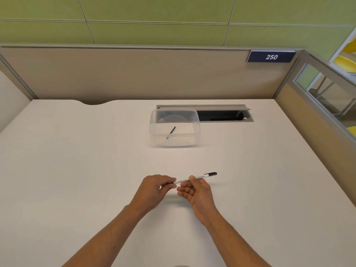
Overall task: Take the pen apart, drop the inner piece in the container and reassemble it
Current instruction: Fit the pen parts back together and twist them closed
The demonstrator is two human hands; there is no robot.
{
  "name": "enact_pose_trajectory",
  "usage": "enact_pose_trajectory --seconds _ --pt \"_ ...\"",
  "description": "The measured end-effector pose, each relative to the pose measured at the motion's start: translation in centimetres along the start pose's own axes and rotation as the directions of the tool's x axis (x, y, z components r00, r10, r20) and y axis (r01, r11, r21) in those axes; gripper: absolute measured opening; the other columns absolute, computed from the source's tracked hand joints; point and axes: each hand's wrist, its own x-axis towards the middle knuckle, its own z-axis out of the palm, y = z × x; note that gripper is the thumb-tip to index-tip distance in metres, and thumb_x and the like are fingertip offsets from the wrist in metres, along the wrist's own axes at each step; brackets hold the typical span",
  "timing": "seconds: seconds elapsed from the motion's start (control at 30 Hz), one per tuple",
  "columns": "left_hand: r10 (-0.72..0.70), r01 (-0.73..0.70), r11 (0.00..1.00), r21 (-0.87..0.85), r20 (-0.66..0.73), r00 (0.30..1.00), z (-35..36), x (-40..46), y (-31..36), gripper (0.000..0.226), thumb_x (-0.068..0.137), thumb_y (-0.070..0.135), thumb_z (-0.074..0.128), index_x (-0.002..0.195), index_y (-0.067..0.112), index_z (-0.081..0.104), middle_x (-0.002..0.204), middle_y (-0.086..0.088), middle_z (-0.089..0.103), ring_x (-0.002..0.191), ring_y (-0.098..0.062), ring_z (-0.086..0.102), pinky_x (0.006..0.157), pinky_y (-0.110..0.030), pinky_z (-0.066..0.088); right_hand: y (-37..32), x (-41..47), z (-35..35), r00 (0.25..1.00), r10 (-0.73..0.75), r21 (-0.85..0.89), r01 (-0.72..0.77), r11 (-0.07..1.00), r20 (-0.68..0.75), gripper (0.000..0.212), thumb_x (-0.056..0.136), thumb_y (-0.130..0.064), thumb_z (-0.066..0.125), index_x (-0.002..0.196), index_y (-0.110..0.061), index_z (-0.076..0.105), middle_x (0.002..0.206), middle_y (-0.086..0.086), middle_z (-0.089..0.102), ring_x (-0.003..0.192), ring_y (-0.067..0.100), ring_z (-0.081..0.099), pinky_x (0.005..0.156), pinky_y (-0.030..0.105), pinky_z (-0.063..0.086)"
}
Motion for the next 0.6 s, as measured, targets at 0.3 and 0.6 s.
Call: enact_pose_trajectory --seconds 0.3,0.6 --pt "-0.296 0.273 0.872 -0.407 0.005 0.955 0.8 -0.3 -0.1 0.008 0.088 0.028 0.068 0.083 0.023 0.064 0.075 0.004 0.076 0.069 -0.01 0.07 0.064 -0.013 0.05 0.0 -0.1 0.7 0.994 -0.104 -0.019 0.104 0.994 0.02 0.02 0.098 -0.02 0.049 0.095 -0.001 0.055 0.078 0.018 0.068 0.075 0.034 0.069 0.063 0.035 0.056" --pt "-0.418 0.365 0.86 -0.357 -0.08 0.905 1.5 -0.3 0.1 0.043 0.098 0.04 0.046 0.062 0.017 0.048 0.049 0.003 0.054 0.048 -0.01 0.047 0.055 -0.028 0.041 0.0 -0.9 1.9 0.982 -0.178 -0.061 0.182 0.981 0.065 0.019 0.1 -0.019 0.046 0.095 -0.002 0.053 0.08 0.016 0.069 0.078 0.035 0.069 0.066 0.036 0.057"
